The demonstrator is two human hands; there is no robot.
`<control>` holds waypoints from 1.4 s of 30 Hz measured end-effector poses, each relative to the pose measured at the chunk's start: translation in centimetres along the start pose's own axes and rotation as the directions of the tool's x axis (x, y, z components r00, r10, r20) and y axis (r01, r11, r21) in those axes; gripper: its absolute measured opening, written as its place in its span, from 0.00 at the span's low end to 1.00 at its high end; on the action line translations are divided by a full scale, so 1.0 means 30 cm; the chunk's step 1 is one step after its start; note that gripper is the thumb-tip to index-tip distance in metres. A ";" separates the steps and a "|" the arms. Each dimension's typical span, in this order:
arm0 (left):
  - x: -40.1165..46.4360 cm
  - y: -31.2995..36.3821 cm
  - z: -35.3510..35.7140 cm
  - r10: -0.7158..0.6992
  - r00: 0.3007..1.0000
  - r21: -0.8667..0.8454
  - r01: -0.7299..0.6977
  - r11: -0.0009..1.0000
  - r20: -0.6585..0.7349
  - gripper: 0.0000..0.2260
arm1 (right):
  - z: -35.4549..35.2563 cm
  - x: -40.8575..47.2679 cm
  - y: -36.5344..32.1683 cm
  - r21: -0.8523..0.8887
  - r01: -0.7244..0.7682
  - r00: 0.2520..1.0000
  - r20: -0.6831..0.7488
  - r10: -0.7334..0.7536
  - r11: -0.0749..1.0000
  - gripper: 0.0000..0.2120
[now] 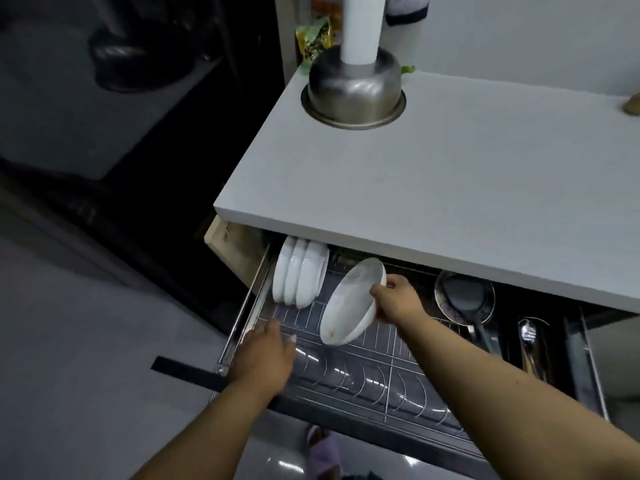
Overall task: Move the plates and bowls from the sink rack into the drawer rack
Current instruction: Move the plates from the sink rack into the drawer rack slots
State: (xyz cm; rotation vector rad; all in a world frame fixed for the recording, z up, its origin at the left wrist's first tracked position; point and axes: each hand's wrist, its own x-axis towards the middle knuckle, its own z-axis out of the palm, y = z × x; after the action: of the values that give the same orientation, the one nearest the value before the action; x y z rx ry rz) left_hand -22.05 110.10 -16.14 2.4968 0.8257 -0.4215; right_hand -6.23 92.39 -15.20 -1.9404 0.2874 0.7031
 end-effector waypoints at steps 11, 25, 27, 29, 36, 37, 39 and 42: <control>-0.041 -0.001 -0.009 0.126 0.987 0.034 -0.124 0.992 -0.102 0.18 | 0.174 0.296 -0.028 -0.226 -0.024 0.999 -0.033 0.017 0.974 0.30; -0.019 -0.005 -0.007 0.122 0.992 -0.061 -0.122 0.991 -0.004 0.21 | 0.312 0.312 -0.178 -0.429 0.007 1.000 0.026 0.004 0.903 0.17; -0.018 -0.005 -0.008 0.126 0.992 -0.054 -0.126 0.991 0.000 0.20 | 0.328 0.322 -0.192 -0.429 0.045 0.998 0.065 -0.019 0.902 0.17; -0.019 -0.006 -0.007 0.139 0.990 -0.049 -0.139 0.989 0.002 0.19 | 0.340 0.339 -0.194 -0.455 0.063 0.995 0.096 -0.021 0.888 0.18; -0.018 -0.004 -0.006 0.154 0.988 -0.063 -0.154 0.986 -0.015 0.16 | 0.338 0.339 -0.180 -0.481 0.065 0.992 0.122 -0.006 0.874 0.17; -0.018 -0.002 -0.006 0.149 0.989 -0.061 -0.150 0.987 -0.018 0.17 | 0.331 0.325 -0.177 -0.484 0.057 0.994 0.111 -0.004 0.873 0.17; -0.019 0.002 -0.004 0.138 0.990 -0.051 -0.139 0.989 -0.027 0.18 | 0.309 0.294 -0.165 -0.476 0.053 0.995 0.099 -0.006 0.878 0.16; -0.020 0.010 0.002 0.133 0.990 -0.037 -0.134 0.990 -0.039 0.19 | 0.265 0.233 -0.107 -0.386 0.061 0.996 0.081 -0.032 0.920 0.24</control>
State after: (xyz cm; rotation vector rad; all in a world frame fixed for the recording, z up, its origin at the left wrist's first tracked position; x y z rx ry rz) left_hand -22.33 109.59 -15.84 2.5117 0.6691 -0.3119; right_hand -1.84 101.60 -19.48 -2.2823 0.0559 0.8468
